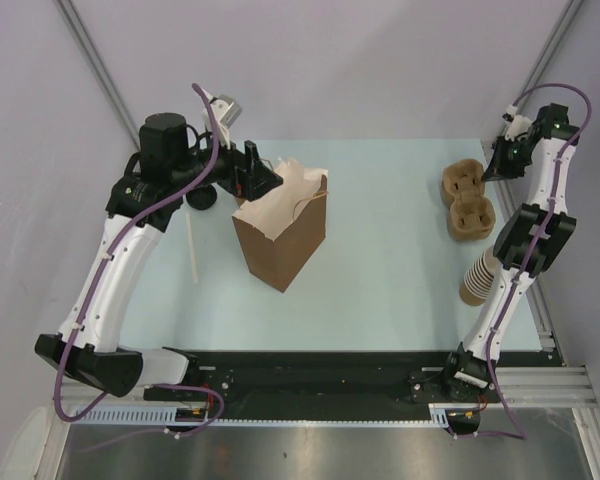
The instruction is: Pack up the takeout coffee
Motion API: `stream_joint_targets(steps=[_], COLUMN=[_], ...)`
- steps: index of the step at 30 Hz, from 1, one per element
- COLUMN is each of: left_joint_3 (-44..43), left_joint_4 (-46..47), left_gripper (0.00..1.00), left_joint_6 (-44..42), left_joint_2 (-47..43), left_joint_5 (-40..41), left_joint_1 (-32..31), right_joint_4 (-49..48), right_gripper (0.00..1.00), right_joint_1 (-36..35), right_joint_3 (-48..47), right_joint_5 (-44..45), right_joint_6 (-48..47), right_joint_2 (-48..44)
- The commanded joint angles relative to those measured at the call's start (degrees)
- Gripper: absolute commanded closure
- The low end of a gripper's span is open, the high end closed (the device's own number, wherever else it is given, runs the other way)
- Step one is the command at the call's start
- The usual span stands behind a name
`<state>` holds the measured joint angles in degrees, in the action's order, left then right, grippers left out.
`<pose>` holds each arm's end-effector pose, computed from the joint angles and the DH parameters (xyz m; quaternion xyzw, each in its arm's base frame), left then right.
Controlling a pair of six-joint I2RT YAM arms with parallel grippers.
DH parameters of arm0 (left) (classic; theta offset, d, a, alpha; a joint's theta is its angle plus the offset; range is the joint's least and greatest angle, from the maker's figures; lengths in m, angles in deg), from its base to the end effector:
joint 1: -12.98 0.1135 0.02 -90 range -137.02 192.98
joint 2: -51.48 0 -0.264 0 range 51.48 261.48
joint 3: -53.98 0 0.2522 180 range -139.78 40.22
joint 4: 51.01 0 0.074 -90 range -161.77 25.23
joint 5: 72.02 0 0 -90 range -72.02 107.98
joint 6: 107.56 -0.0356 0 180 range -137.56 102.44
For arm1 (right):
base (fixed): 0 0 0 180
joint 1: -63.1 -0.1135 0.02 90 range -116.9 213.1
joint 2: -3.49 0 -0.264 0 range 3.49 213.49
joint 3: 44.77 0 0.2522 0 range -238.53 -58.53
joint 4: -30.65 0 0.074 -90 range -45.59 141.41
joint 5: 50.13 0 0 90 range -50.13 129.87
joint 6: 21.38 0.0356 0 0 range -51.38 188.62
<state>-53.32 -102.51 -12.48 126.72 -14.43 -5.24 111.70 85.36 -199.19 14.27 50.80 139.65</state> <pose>0.2454 -0.1009 0.4680 0.2498 0.7603 -0.3351 0.4972 0.4671 -0.1746 0.2810 -0.0154 0.9491 0.1237 0.2893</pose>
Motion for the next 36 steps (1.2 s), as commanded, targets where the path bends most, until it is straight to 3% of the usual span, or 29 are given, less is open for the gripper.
stream_joint_targets(steps=[1, 36], left_joint_3=[-0.5, -0.2], left_joint_4=[2.1, 1.6], left_gripper=[0.01, 0.00], left_joint_6=[1.0, 0.5], left_joint_2=[0.5, 1.6], left_joint_5=[-1.8, -2.1], left_joint_1=[0.4, 0.3], right_joint_4=[0.7, 0.8], right_gripper=[1.00, 1.00], right_joint_1=[0.9, 4.2], right_joint_3=[-1.2, -1.7], right_joint_5=[-3.8, -20.4], right_joint_6=[1.0, 4.0], right_joint_2=[-4.4, -8.4])
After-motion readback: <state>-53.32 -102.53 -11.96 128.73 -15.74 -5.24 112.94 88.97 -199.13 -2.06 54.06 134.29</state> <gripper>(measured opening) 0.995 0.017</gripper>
